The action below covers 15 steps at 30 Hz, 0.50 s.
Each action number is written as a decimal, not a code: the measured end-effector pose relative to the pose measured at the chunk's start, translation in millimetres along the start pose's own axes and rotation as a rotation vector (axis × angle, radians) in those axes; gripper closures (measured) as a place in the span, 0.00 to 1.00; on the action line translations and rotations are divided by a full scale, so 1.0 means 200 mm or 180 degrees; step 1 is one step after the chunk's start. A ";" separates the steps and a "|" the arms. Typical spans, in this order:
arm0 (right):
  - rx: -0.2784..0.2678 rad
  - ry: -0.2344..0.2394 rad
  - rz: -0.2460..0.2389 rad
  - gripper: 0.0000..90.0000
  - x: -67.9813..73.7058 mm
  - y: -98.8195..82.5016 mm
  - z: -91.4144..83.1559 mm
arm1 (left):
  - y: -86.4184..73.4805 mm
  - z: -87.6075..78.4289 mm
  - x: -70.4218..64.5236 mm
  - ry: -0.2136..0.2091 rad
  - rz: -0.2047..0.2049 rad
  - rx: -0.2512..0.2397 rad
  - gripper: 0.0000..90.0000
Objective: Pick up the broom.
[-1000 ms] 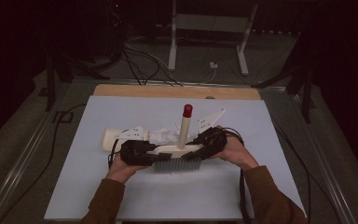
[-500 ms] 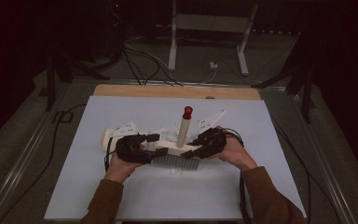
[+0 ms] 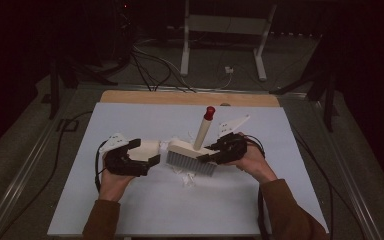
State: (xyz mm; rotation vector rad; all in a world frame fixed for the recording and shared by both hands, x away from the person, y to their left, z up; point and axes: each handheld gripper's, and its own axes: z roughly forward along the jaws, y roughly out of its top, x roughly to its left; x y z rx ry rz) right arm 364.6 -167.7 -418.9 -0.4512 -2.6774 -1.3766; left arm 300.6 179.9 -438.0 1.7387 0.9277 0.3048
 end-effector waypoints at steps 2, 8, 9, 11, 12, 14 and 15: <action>-0.0046 -0.0047 0.0034 0.75 -0.01 0.00 -0.01 | -0.01 -0.03 0.02 0.0077 0.0019 0.0003 0.00; -0.0180 -0.0158 0.0103 0.75 -0.02 0.00 -0.02 | -0.07 -0.09 0.05 0.0248 0.0066 0.0040 0.01; -0.0209 -0.0195 0.0106 0.75 -0.02 0.01 -0.03 | -0.08 -0.10 0.06 0.0227 0.0066 0.0030 0.01; -0.0243 -0.0248 0.0134 0.75 -0.02 0.01 -0.03 | -0.10 -0.13 0.06 0.0242 0.0103 -0.0005 0.00; -0.0274 -0.0291 0.0148 0.75 -0.03 0.01 -0.04 | -0.11 -0.14 0.07 0.0253 0.0109 -0.0024 0.01; -0.0318 -0.0357 0.0174 0.75 -0.04 0.01 -0.05 | -0.12 -0.16 0.08 0.0278 0.0081 -0.0077 0.00; -0.0335 -0.0389 0.0197 0.75 -0.04 0.01 -0.06 | -0.13 -0.18 0.09 0.0296 0.0054 -0.0099 0.00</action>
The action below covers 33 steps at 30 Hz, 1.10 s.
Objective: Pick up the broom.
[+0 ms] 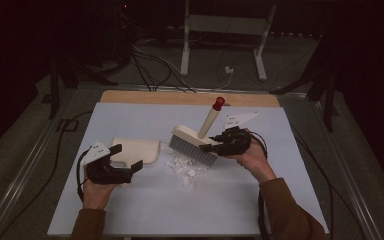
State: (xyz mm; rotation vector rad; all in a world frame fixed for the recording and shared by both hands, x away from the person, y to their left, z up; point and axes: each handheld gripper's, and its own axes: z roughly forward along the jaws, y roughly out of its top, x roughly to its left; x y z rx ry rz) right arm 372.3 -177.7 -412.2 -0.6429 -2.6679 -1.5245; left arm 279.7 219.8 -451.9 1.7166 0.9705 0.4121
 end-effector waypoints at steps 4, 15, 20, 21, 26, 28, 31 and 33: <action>-0.0071 -0.0180 0.0060 0.75 -0.02 0.00 -0.02 | -0.03 -0.04 0.03 0.0108 -0.0072 -0.0031 0.01; -0.0214 -0.0703 0.0155 0.75 -0.07 0.01 -0.06 | -0.13 -0.12 0.06 0.0634 -0.0189 -0.0101 0.00; -0.0165 -0.0910 0.0169 0.75 -0.10 0.01 -0.05 | -0.14 -0.13 0.06 0.0747 -0.0173 -0.0103 0.00; -0.0163 -0.0938 0.0166 0.75 -0.10 0.00 -0.05 | -0.14 -0.13 0.06 0.0786 -0.0160 -0.0087 0.00; -0.0168 -0.1092 0.0224 0.75 -0.14 -0.01 -0.06 | -0.15 -0.15 0.07 0.0909 -0.0150 -0.0046 0.00; -0.0180 -0.1165 0.0259 0.75 -0.16 -0.01 -0.08 | -0.16 -0.15 0.07 0.0932 -0.0159 -0.0026 0.01; -0.0188 -0.1256 0.0309 0.75 -0.17 -0.02 -0.10 | -0.17 -0.16 0.08 0.0986 -0.0167 -0.0025 0.01; -0.0199 -0.1315 0.0321 0.75 -0.19 -0.02 -0.11 | -0.17 -0.16 0.08 0.1005 -0.0161 -0.0012 0.00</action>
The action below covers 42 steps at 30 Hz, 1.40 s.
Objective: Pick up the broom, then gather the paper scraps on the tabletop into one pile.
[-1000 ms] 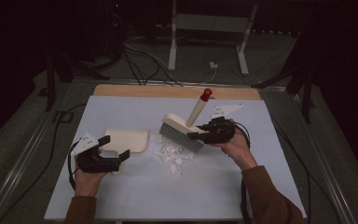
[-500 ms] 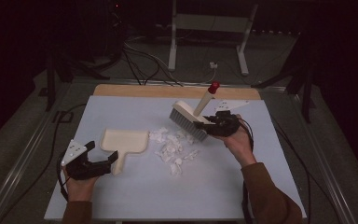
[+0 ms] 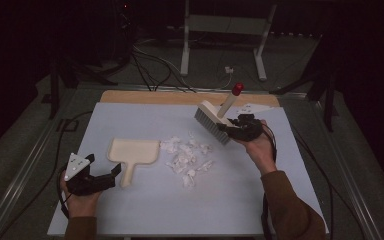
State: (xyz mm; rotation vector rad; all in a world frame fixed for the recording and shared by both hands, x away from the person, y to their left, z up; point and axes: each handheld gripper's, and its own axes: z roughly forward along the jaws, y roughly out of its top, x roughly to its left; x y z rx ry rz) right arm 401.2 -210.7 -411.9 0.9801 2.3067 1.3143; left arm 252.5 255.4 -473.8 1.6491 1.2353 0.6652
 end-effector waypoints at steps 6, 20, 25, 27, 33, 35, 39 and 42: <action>0.0019 -0.0200 0.0007 0.75 -0.04 0.01 0.01 | -0.02 -0.01 0.02 0.0099 -0.0027 -0.0019 0.01; 0.0084 -0.0346 0.0016 0.75 -0.10 0.02 0.11 | -0.02 -0.01 0.03 0.0171 -0.0033 -0.0049 0.01; 0.0128 -0.0371 0.0052 0.75 -0.11 0.00 0.16 | -0.03 -0.01 0.03 0.0162 -0.0049 -0.0043 0.01; 0.0143 -0.0385 0.0065 0.75 -0.12 0.00 0.18 | -0.02 0.00 0.03 0.0158 -0.0043 -0.0041 0.01; 0.0241 -0.0478 0.0013 0.75 -0.14 -0.02 0.25 | -0.03 0.00 0.02 0.0179 -0.0035 -0.0059 0.01; 0.0271 -0.0471 0.0014 0.75 -0.14 -0.04 0.27 | -0.02 -0.01 0.02 0.0185 -0.0045 -0.0089 0.01; 0.0416 -0.0583 -0.0083 0.75 -0.14 -0.07 0.34 | -0.03 -0.01 0.02 0.0196 -0.0063 -0.0089 0.01; 0.0462 -0.0601 -0.0127 0.75 -0.13 -0.08 0.37 | -0.03 -0.01 0.03 0.0198 -0.0066 -0.0093 0.01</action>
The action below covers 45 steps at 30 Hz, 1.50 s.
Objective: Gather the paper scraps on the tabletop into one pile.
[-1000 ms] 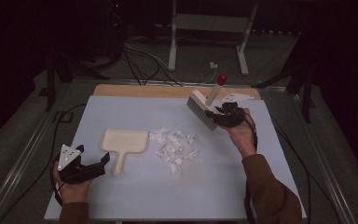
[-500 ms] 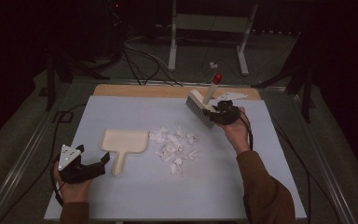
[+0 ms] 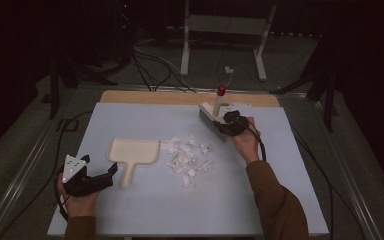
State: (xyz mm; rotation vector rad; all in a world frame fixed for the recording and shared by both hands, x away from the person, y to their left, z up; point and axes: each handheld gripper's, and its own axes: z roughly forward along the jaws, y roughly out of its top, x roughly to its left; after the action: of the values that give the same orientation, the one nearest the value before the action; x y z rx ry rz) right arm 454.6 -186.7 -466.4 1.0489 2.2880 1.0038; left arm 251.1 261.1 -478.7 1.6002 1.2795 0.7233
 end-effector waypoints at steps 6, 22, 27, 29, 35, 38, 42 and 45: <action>0.0030 0.0110 -0.0137 0.75 0.07 0.02 0.04 | 0.00 0.00 0.00 -0.0008 0.0013 0.0019 0.01; -0.0067 0.0667 -0.0638 0.75 0.25 0.01 0.06 | -0.01 0.01 -0.01 -0.0005 0.0018 0.0050 0.01; -0.0069 0.0815 -0.0894 0.75 0.31 0.01 0.05 | -0.01 0.01 -0.01 -0.0002 0.0017 0.0057 0.01; -0.0070 0.0862 -0.0964 0.75 0.33 0.00 0.05 | -0.01 0.01 0.00 0.0002 0.0013 0.0058 0.01; -0.0087 0.1022 -0.1156 0.75 0.38 -0.01 0.02 | -0.01 0.01 0.00 0.0009 0.0000 0.0055 0.01; -0.0083 0.1086 -0.1274 0.75 0.39 -0.02 0.00 | -0.01 0.01 0.00 0.0021 -0.0007 0.0061 0.01; -0.0075 0.1164 -0.1360 0.75 0.40 -0.03 -0.03 | -0.01 0.01 0.00 0.0028 -0.0013 0.0067 0.01; -0.0072 0.1235 -0.1409 0.75 0.41 -0.04 -0.06 | -0.01 0.01 0.00 0.0033 -0.0014 0.0071 0.01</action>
State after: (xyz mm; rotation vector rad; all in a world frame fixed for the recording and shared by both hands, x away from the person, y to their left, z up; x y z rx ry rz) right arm 392.1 -132.6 -471.4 0.3204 2.6395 1.1066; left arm 252.0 261.1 -481.1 1.6130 1.3026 0.7177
